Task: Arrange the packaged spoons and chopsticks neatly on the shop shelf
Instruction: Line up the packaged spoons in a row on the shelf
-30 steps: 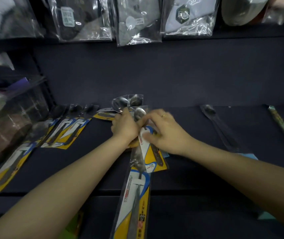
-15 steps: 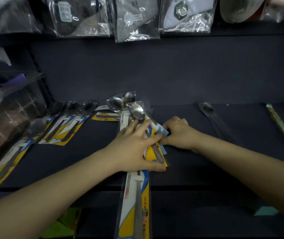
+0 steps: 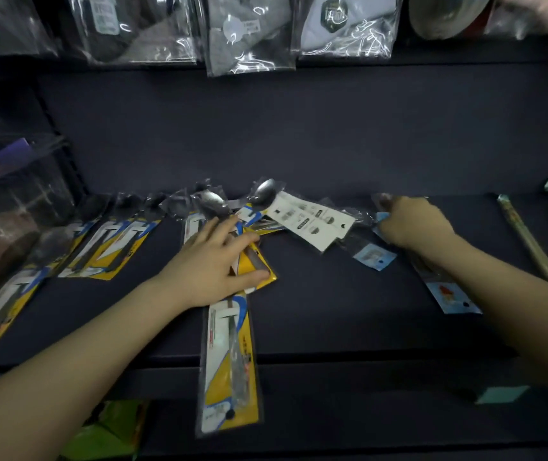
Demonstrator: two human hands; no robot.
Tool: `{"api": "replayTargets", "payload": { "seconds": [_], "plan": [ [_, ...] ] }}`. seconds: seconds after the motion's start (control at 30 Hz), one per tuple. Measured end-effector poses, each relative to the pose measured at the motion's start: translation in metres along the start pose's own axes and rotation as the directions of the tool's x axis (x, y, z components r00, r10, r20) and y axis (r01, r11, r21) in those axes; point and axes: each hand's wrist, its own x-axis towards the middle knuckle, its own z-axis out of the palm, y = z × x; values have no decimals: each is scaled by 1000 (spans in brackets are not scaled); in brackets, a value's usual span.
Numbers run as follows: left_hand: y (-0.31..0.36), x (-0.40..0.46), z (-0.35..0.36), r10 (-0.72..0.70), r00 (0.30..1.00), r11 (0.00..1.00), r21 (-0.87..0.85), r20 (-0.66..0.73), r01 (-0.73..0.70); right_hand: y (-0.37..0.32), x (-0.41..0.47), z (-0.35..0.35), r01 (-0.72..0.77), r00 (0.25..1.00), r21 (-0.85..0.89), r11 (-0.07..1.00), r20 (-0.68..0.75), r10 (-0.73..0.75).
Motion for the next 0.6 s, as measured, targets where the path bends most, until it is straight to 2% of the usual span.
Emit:
{"api": "replayTargets", "payload": {
  "seconds": [0.07,0.1,0.17,0.2,0.3,0.37,0.4,0.43,0.5,0.6],
  "plan": [
    [0,4,1,13,999,1000,-2,47,-13,-7,-5,0,66,997,-149,987,-30,-71],
    [0,7,1,16,998,1000,4,62,-16,-13,-8,0,154,986,-162,975,-40,-162],
    [0,13,2,16,998,1000,5,68,-16,-25,-15,2,355,934,-42,934,45,-353],
    [1,16,2,17,999,1000,11,51,-17,-29,-19,2,404,905,45,914,128,-407],
    [9,26,-3,53,985,997,63,-164,-43,-29,-21,2,392,867,146,908,271,-418],
    [19,36,-11,137,940,990,29,-313,-135,-26,-18,3,351,878,208,913,265,-398],
    [24,42,-15,193,921,980,14,-339,-200,-26,-16,3,353,881,230,907,246,-405],
    [29,51,-18,259,910,964,19,-324,-267,-27,-13,3,368,882,244,897,214,-420],
    [39,72,-20,380,907,925,78,-181,-372,-29,-9,4,398,885,260,880,145,-443],
    [52,102,-22,393,915,899,170,89,-403,-29,-3,9,366,906,303,880,98,-411]
  ]
}}
